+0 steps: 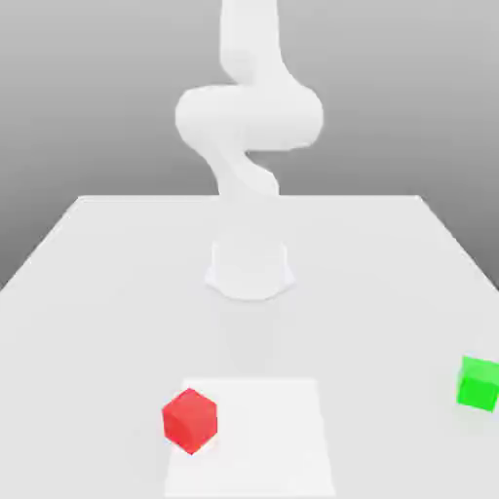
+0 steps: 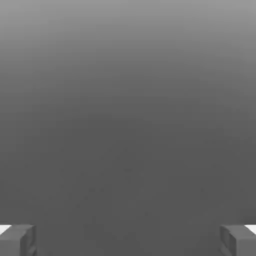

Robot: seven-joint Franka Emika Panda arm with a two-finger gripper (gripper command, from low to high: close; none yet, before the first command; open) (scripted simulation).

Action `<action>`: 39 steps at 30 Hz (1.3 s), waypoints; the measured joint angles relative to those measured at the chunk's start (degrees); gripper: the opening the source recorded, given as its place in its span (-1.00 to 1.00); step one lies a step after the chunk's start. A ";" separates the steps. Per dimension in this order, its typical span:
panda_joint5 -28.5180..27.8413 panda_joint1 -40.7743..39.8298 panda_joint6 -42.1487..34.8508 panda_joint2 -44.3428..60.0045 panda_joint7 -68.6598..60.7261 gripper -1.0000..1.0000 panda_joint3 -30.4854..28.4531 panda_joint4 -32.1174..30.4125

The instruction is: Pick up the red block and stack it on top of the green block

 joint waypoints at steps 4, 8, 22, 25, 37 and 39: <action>-0.23 -2.61 4.51 8.68 4.93 0.00 0.75 -3.76; -0.64 -4.78 8.85 17.01 9.78 0.00 1.13 -7.38; -0.11 -9.35 24.61 46.07 24.37 0.00 -0.20 -18.92; -0.04 -9.30 29.68 52.29 24.70 0.00 -0.26 -18.39; -0.15 -9.45 29.39 51.90 24.85 -1.00 -0.12 -18.50; -0.08 -9.51 25.98 47.90 24.79 -1.00 -0.04 -19.09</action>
